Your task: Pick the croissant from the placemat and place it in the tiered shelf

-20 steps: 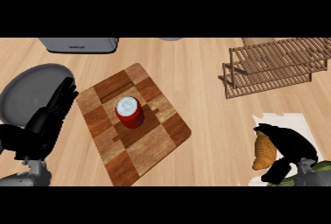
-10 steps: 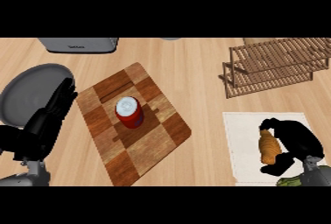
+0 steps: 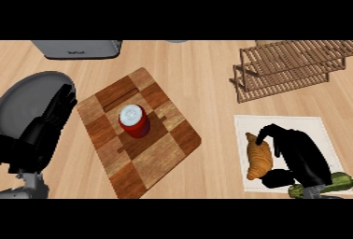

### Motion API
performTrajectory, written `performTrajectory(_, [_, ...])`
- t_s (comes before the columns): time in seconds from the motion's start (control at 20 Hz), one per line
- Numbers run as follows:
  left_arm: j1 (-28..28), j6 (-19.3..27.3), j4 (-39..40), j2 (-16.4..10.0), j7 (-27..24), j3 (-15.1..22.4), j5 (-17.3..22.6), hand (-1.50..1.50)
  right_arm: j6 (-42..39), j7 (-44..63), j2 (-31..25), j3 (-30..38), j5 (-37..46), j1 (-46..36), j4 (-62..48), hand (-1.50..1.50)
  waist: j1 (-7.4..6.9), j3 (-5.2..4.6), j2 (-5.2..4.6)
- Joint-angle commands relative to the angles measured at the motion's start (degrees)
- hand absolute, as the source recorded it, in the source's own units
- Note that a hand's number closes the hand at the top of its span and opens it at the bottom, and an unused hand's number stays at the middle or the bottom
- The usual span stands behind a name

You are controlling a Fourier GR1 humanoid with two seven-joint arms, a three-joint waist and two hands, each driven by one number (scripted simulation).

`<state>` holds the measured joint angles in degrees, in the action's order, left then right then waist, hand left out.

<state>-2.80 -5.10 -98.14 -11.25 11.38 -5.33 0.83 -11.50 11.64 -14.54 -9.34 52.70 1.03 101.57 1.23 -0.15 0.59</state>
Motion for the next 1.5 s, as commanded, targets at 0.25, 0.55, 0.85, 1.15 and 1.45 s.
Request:
performTrajectory(0.25, [1.17, -1.04, 2.01, 0.39, -2.66, 0.52, -0.53, 0.00, 2.07, 15.03, 10.40, -8.69, 6.78, 1.95, 28.91, 1.50, -0.44, 0.03, -0.26])
performTrajectory(0.55, [2.53, -1.05, 0.10, 0.98, -3.32, 0.73, -1.07, 0.00, -6.66, 25.92, 13.35, -7.90, 8.74, -7.36, 37.26, 1.50, -1.37, 0.09, -0.47])
performTrajectory(0.85, [-2.59, -0.78, 2.98, 1.27, -1.42, 0.32, -0.87, 0.00, -10.44, 34.13, 14.48, -0.53, 4.84, -27.06, 29.37, 1.50, -1.50, 0.10, -0.61])
performTrajectory(1.15, [-1.66, -0.22, 1.98, 2.41, -0.92, 1.44, -2.22, 0.00, -5.57, 30.97, 14.49, 7.72, 1.21, -34.79, 18.58, 1.50, -1.74, 0.13, -0.65])
performTrajectory(1.45, [-1.31, -1.49, 1.19, 1.77, -1.30, 1.11, -1.42, 0.00, 3.80, 32.39, 14.47, 16.08, -16.64, -40.07, 15.66, 1.50, -3.18, 0.27, -0.81])
